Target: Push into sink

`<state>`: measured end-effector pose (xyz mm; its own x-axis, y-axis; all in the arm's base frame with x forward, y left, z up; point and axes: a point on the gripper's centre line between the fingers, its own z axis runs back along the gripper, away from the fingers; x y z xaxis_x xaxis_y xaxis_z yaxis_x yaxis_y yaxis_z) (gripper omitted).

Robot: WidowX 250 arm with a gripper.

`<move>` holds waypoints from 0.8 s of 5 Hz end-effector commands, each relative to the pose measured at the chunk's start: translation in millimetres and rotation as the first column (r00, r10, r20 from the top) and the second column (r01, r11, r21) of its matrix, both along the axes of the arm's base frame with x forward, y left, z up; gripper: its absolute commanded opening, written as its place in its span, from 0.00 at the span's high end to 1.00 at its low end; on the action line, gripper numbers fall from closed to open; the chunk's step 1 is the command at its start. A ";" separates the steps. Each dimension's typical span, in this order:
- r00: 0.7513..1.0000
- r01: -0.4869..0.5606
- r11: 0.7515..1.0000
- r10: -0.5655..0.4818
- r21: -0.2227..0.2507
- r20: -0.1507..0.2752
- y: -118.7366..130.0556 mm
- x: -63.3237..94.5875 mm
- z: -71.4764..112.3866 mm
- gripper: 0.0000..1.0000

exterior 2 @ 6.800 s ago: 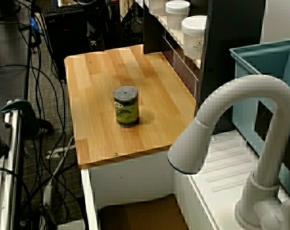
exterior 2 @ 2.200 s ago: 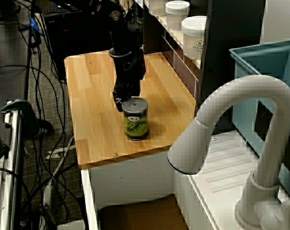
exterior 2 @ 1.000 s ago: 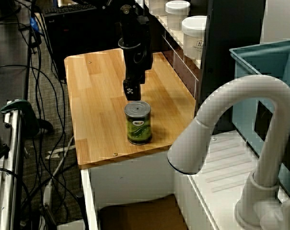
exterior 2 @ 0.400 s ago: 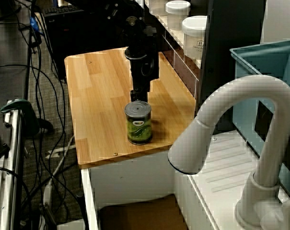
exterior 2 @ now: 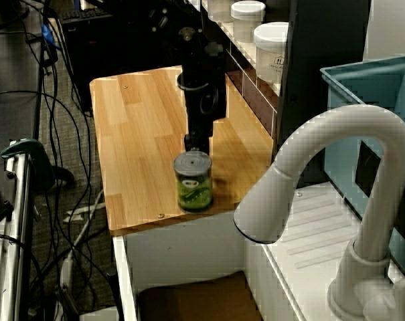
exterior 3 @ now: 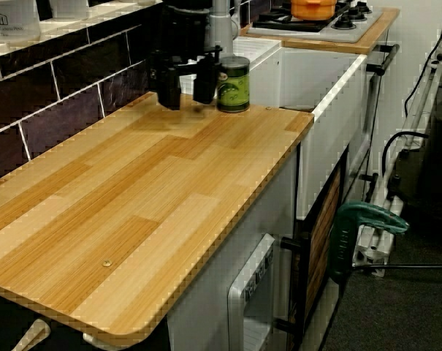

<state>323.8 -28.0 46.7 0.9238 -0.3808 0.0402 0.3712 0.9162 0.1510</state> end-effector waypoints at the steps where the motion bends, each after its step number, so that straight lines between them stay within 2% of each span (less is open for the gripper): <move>1: 0.996 0.079 0.997 -0.079 -0.004 0.043 -30.6 -11.4 19.4 0.00; 4: 0.988 0.145 0.989 -0.145 0.010 0.042 -64.8 -24.6 18.4 0.00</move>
